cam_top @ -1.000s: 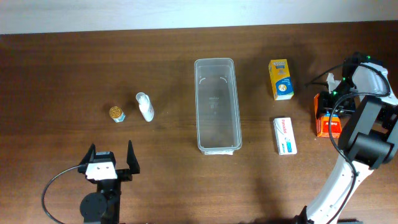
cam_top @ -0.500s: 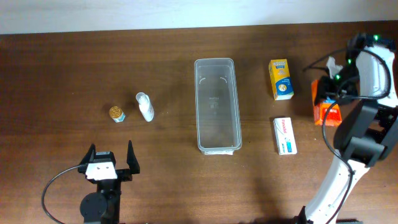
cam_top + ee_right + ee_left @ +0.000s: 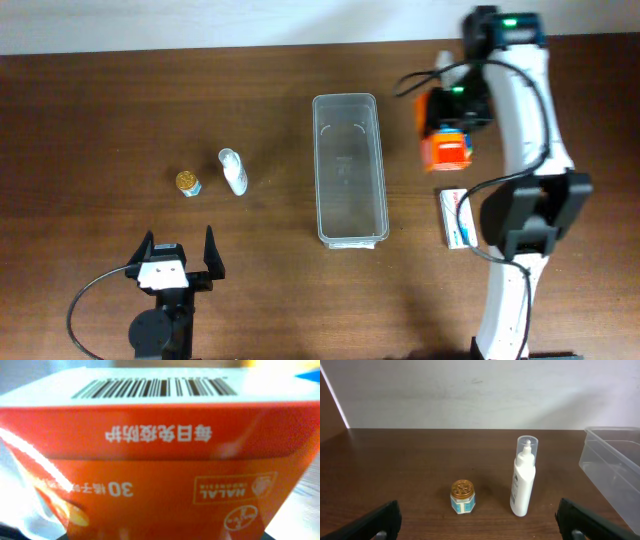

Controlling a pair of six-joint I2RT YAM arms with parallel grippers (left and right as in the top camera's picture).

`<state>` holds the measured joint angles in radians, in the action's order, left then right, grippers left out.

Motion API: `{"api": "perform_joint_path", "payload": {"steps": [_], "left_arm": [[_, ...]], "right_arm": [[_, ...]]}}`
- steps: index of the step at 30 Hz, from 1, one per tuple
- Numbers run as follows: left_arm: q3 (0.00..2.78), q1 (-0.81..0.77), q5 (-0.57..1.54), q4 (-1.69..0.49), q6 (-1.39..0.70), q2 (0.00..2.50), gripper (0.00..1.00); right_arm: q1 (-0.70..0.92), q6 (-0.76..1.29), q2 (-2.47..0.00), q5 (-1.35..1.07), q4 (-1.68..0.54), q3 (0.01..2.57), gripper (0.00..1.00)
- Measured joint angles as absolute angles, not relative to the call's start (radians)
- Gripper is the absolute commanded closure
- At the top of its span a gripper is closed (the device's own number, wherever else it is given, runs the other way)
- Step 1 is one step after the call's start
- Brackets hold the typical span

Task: Pack container
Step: 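Carry the orange box into the clear container and release it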

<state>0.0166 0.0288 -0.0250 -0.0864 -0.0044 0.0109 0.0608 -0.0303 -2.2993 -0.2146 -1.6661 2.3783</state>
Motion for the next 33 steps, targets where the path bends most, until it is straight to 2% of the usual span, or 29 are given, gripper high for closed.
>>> {"api": "perform_joint_path", "payload": {"steps": [6, 12, 24, 33], "left_arm": [[0.017, 0.029, -0.025, -0.086, -0.004, 0.011, 0.01], [0.017, 0.029, -0.025, -0.086, -0.004, 0.011, 0.01], [0.017, 0.029, -0.025, -0.086, -0.004, 0.011, 0.01], [0.017, 0.029, -0.025, -0.086, -0.004, 0.011, 0.01]], "right_arm": [[0.237, 0.128, -2.299, -0.235, -1.549, 2.379, 0.46], [0.341, 0.245, -2.299, -0.242, -1.494, 2.379, 0.46], [0.388, 0.366, -2.299, -0.154, -1.331, 2.351, 0.46], [0.392, 0.402, -2.353, -0.139, -1.330, 2.315, 0.46]]}}
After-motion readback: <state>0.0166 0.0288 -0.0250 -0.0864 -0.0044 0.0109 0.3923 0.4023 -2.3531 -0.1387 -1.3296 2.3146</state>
